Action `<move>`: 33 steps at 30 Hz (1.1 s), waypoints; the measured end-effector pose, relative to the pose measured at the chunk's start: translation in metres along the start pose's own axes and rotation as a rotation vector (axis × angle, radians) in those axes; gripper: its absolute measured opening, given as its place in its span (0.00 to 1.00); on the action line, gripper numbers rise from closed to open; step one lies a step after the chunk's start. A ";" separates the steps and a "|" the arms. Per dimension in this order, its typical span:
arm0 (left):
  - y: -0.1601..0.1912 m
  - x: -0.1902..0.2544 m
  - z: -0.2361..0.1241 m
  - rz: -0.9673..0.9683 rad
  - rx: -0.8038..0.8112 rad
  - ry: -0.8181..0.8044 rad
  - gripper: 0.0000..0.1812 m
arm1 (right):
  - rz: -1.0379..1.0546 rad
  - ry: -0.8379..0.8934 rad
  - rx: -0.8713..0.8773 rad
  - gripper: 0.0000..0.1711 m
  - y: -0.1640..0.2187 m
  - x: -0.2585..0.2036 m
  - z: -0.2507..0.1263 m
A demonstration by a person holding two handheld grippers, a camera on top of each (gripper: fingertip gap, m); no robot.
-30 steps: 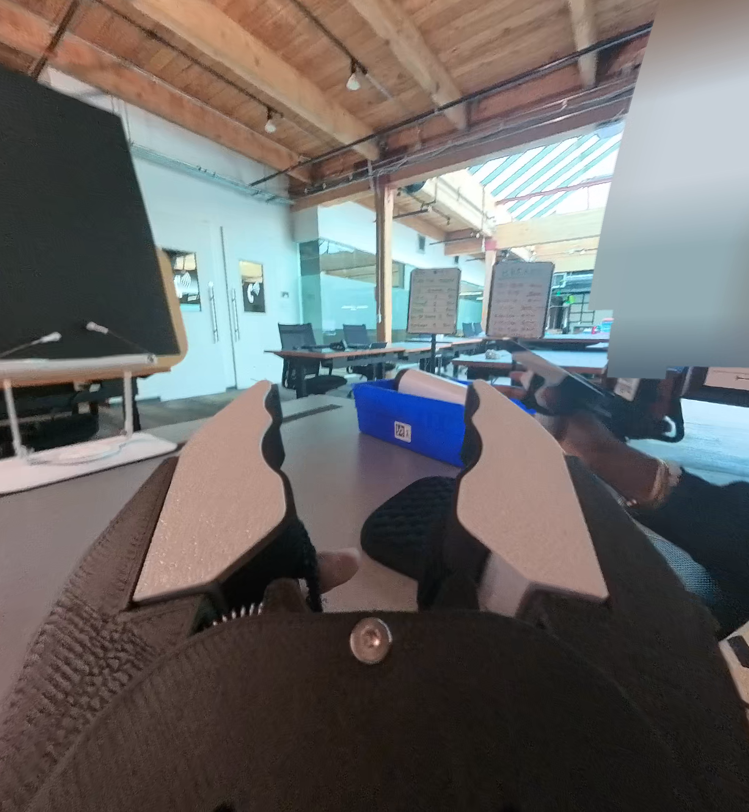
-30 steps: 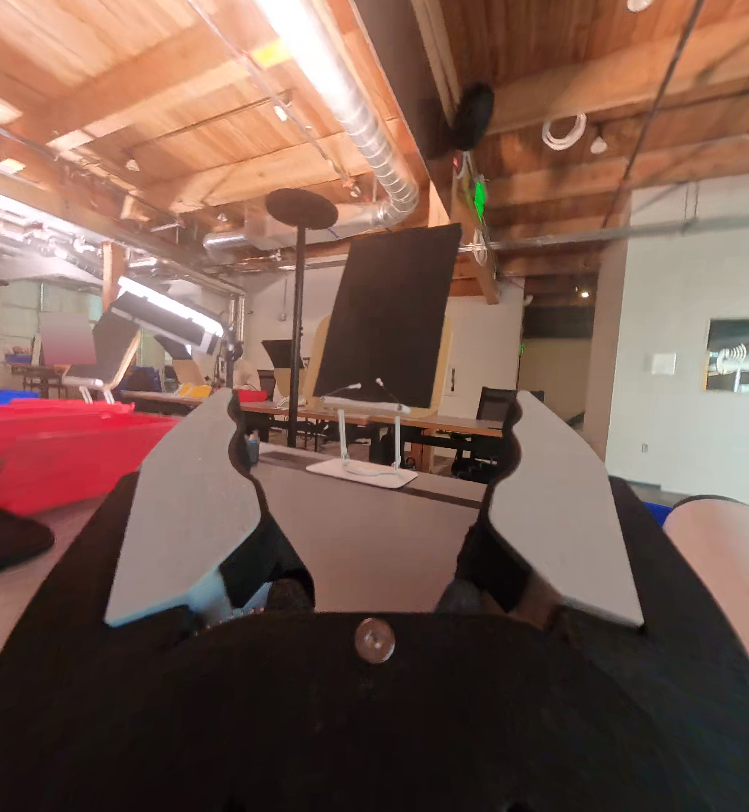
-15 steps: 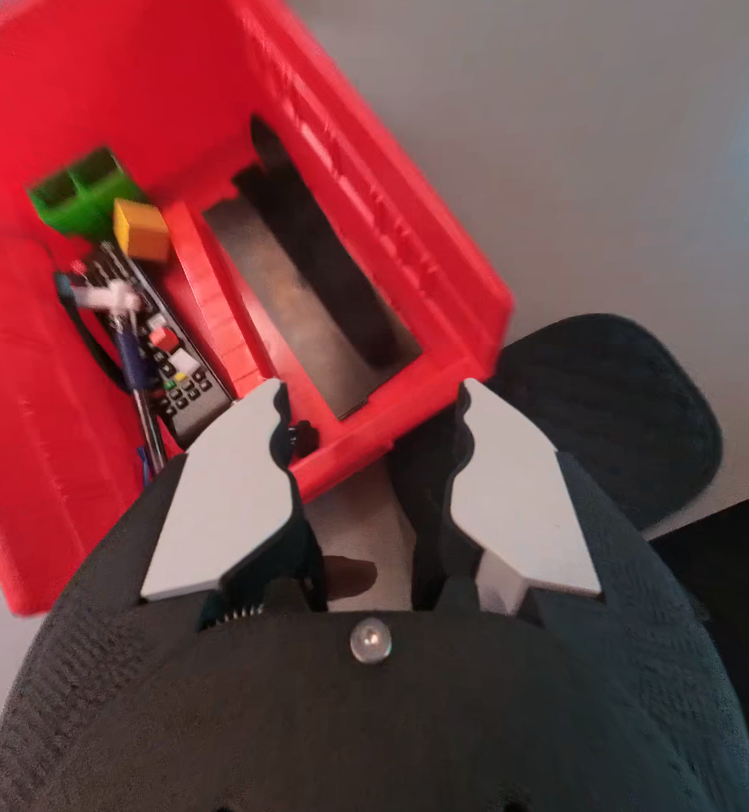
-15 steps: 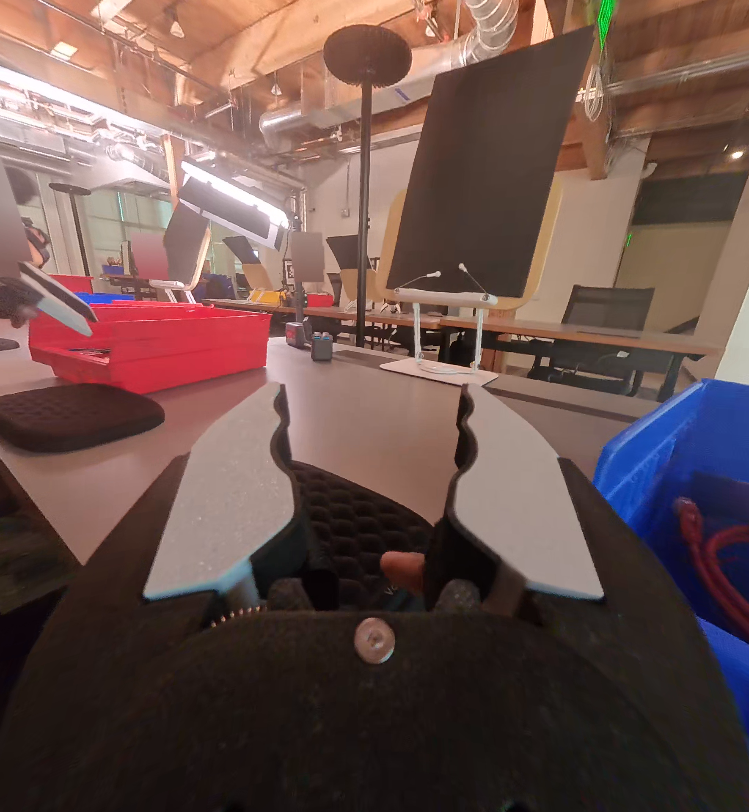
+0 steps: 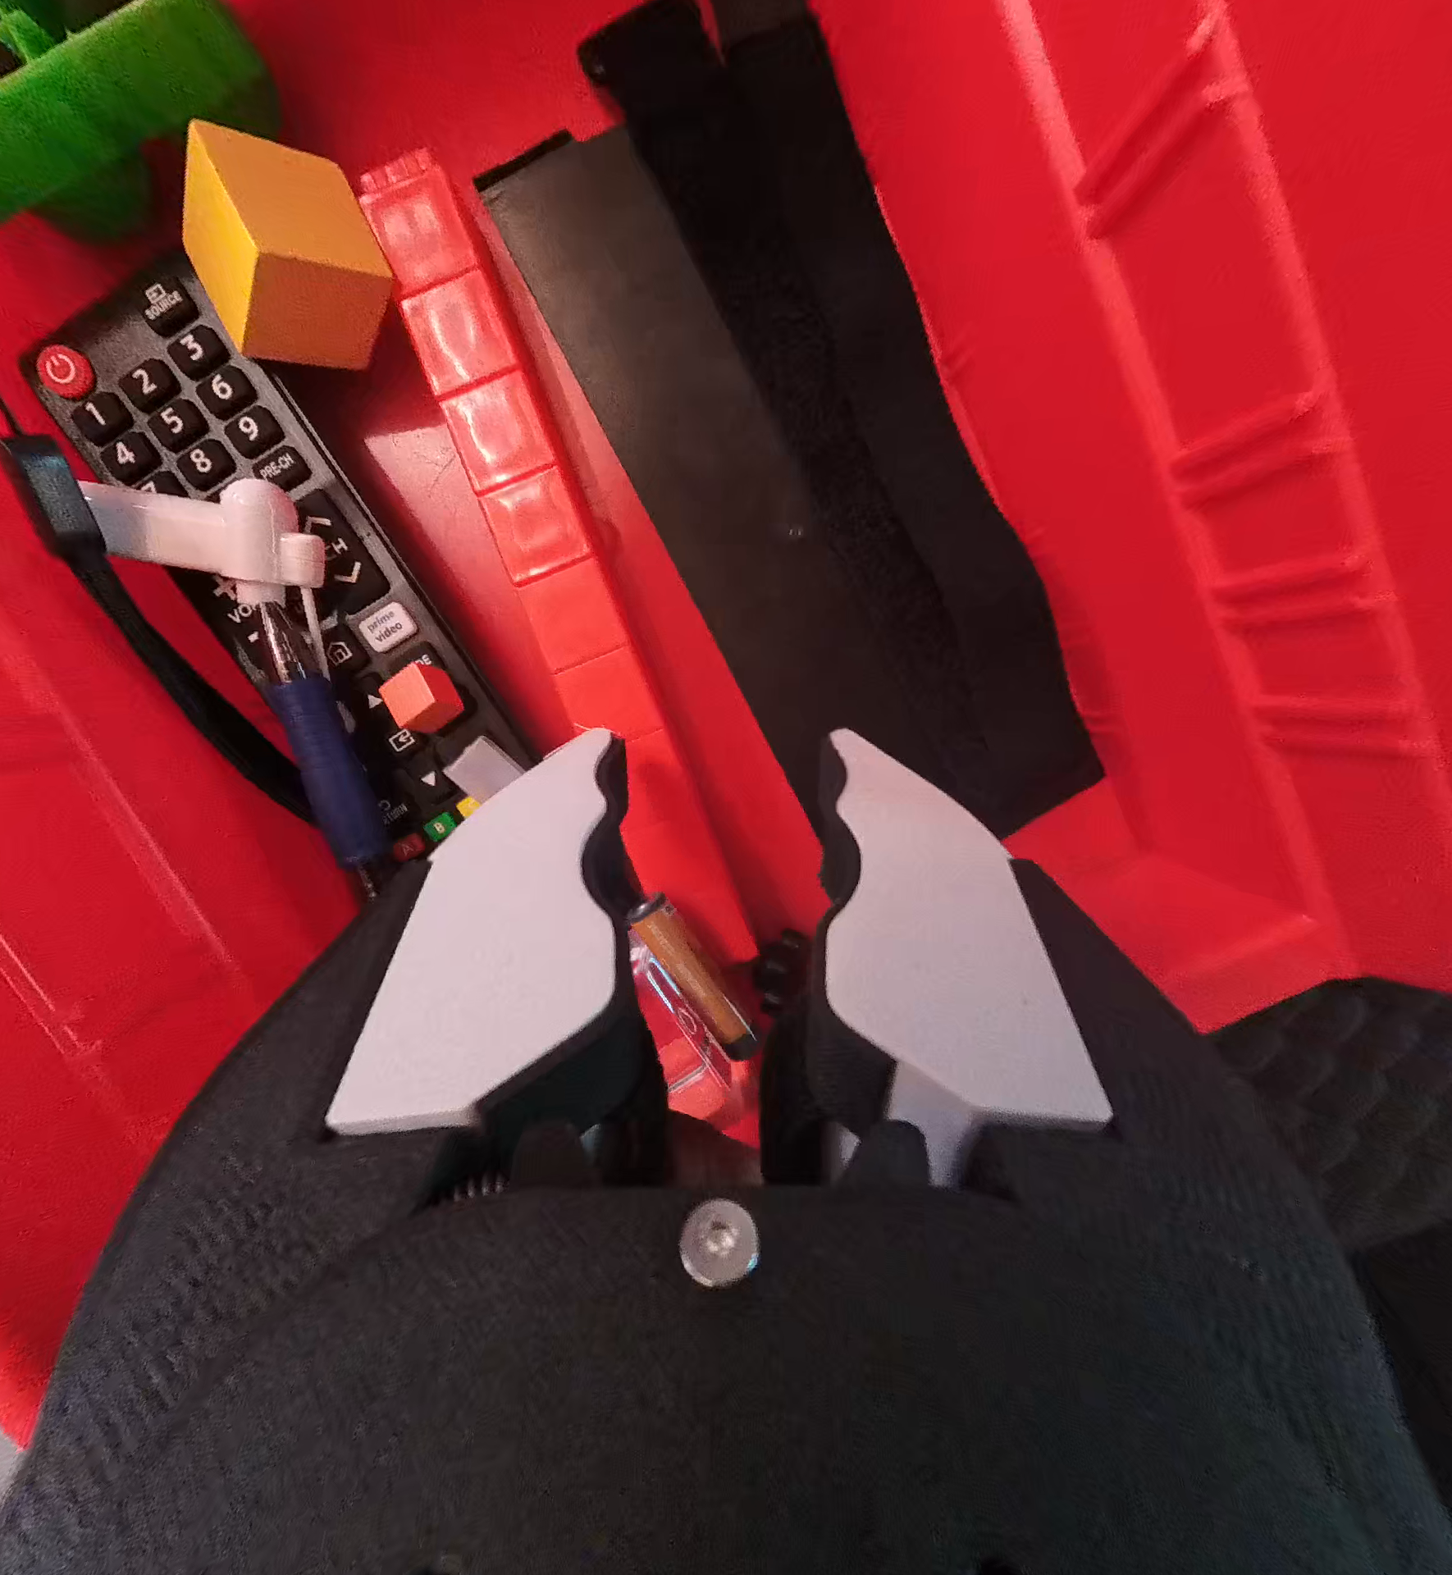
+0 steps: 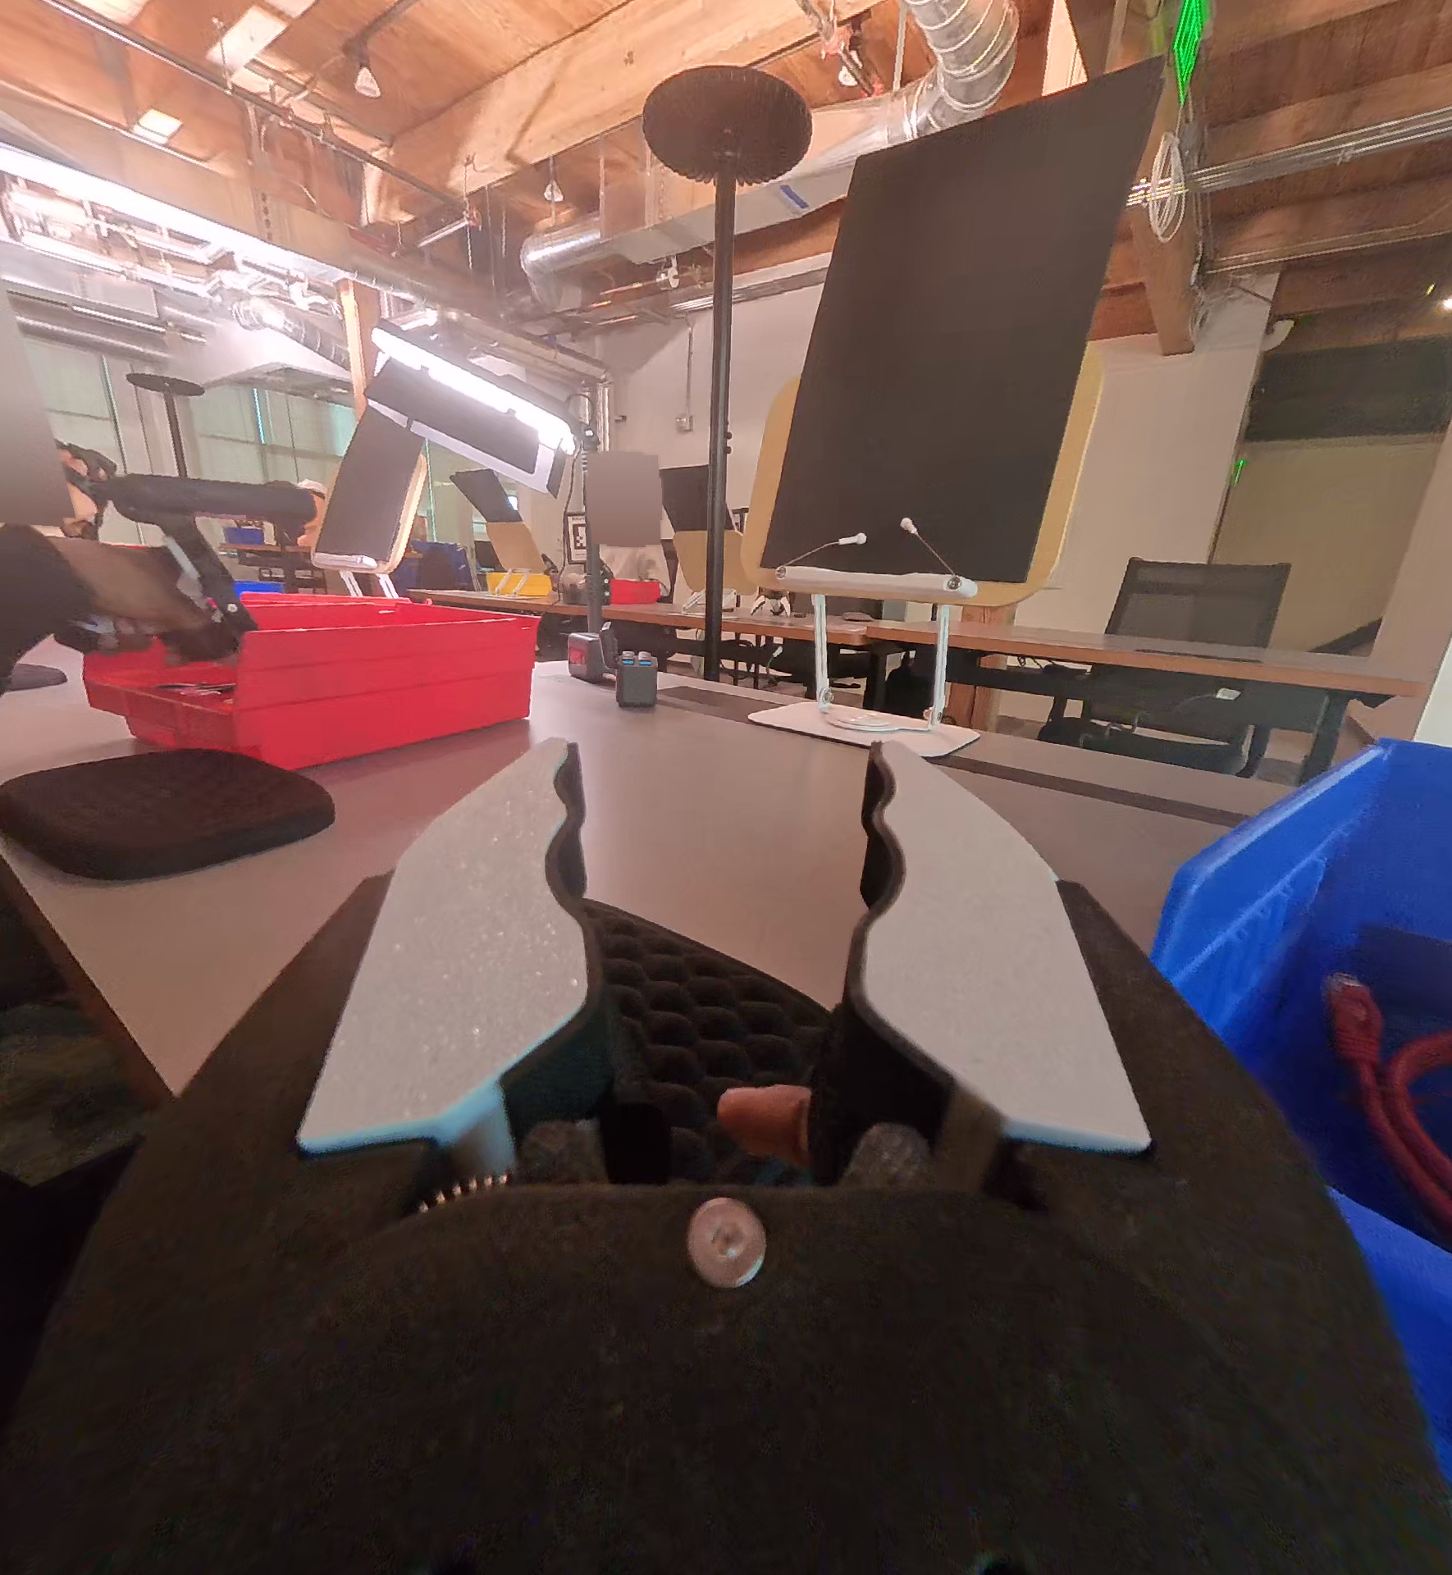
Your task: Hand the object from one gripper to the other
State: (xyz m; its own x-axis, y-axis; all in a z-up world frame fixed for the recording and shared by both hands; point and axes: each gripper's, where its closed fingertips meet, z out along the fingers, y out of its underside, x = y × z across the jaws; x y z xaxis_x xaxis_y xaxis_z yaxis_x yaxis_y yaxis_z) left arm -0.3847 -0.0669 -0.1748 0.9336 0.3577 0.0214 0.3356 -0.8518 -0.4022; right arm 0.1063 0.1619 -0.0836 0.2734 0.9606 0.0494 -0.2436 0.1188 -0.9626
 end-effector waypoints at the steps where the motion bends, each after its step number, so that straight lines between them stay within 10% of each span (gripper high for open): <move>1: 0.000 -0.002 0.001 -0.004 -0.009 -0.005 0.23 | -0.007 -0.002 -0.006 0.37 0.001 -0.001 0.000; 22: 0.013 -0.016 0.022 -0.023 -0.124 -0.056 0.17 | -0.055 -0.002 -0.010 0.36 0.002 -0.005 0.001; 33: 0.001 -0.013 0.002 0.000 0.062 -0.084 0.13 | -0.086 0.003 -0.006 0.35 0.002 -0.005 0.002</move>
State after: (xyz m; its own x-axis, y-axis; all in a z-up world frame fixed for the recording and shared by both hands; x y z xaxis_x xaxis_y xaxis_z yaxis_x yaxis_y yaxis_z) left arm -0.3966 -0.0714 -0.1777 0.9188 0.3910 -0.0545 0.3249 -0.8273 -0.4582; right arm 0.1023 0.1575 -0.0849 0.2956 0.9463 0.1308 -0.2139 0.1990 -0.9564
